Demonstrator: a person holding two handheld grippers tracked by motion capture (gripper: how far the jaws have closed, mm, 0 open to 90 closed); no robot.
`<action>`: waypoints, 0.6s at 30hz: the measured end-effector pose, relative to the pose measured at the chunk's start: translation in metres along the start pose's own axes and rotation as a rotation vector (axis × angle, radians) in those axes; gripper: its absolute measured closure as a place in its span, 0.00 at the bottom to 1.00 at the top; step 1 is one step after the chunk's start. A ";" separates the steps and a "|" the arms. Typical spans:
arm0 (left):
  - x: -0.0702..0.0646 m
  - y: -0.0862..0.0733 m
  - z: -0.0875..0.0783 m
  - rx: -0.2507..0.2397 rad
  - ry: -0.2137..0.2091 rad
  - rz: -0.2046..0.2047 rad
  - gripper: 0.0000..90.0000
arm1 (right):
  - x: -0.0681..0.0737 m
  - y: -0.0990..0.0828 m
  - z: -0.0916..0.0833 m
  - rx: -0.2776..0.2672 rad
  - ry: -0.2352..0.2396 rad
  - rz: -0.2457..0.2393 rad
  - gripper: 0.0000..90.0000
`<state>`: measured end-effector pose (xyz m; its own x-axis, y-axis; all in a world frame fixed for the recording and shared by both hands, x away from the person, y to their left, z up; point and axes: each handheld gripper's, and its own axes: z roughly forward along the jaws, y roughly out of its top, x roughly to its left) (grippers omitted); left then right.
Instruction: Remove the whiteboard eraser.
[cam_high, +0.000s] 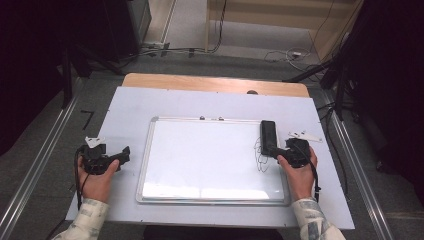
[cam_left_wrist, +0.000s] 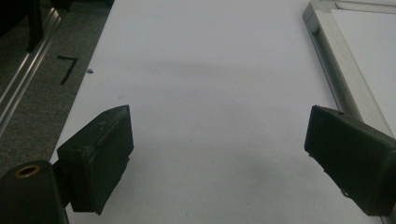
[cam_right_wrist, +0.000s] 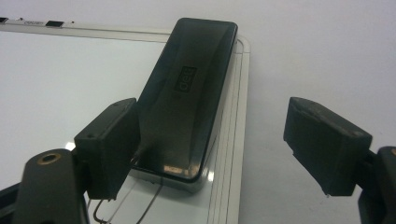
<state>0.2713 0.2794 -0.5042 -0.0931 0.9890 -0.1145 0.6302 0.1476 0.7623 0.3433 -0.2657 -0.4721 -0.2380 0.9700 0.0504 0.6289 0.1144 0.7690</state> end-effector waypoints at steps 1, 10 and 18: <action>0.000 0.000 0.000 0.000 0.000 0.000 0.10 | 0.000 0.000 0.000 0.002 -0.001 0.003 0.19; 0.000 0.000 0.000 0.001 0.002 0.002 0.10 | 0.004 0.006 0.008 0.001 -0.006 0.005 0.20; 0.000 0.000 0.000 -0.001 0.000 -0.002 0.10 | 0.008 0.012 0.020 0.004 -0.016 0.008 0.20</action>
<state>0.2712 0.2796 -0.5042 -0.0946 0.9887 -0.1162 0.6295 0.1498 0.7625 0.3639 -0.2520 -0.4753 -0.2207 0.9742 0.0464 0.6338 0.1072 0.7660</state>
